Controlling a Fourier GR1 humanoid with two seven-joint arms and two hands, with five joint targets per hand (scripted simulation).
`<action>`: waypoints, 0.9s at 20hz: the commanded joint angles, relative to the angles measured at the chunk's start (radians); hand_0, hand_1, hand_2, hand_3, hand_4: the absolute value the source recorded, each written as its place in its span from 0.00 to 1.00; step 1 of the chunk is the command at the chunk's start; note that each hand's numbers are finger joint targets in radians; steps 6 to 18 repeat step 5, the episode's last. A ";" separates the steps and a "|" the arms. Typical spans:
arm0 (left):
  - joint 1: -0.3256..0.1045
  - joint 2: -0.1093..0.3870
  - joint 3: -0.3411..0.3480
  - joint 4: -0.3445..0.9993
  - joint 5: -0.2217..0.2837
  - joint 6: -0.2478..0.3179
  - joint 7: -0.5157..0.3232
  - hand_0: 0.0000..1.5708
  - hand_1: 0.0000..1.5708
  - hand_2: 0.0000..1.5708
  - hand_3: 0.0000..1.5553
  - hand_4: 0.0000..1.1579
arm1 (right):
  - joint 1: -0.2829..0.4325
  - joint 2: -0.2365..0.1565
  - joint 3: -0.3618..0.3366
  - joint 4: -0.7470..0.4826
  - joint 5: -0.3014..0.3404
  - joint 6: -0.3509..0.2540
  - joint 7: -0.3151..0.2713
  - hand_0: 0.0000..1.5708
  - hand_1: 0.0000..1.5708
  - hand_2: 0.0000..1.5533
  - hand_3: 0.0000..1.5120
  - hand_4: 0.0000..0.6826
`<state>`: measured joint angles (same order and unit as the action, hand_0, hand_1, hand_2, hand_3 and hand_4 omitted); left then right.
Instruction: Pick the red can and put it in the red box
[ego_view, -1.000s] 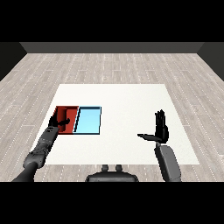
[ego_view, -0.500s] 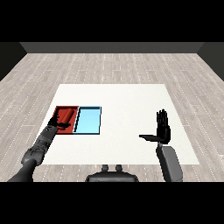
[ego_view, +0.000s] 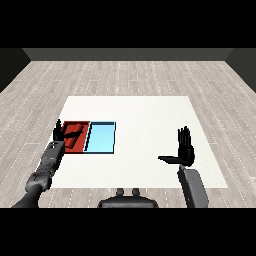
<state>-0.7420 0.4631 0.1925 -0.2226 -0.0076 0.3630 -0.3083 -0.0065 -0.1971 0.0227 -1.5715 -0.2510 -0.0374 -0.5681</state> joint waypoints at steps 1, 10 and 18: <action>0.031 -0.074 0.110 -0.163 0.125 -0.038 -0.266 0.00 0.00 0.00 0.00 0.00 | 0.014 0.013 0.010 0.009 -0.006 0.013 -0.014 0.00 0.00 0.00 0.00 0.00; 0.050 -0.110 0.105 -0.307 0.164 -0.179 -0.381 0.00 0.00 0.00 0.00 0.00 | 0.065 0.001 0.024 -0.016 0.000 0.046 -0.037 0.00 0.00 0.00 0.00 0.00; 0.050 -0.110 0.105 -0.307 0.164 -0.179 -0.381 0.00 0.00 0.00 0.00 0.00 | 0.065 0.001 0.024 -0.016 0.000 0.046 -0.037 0.00 0.00 0.00 0.00 0.00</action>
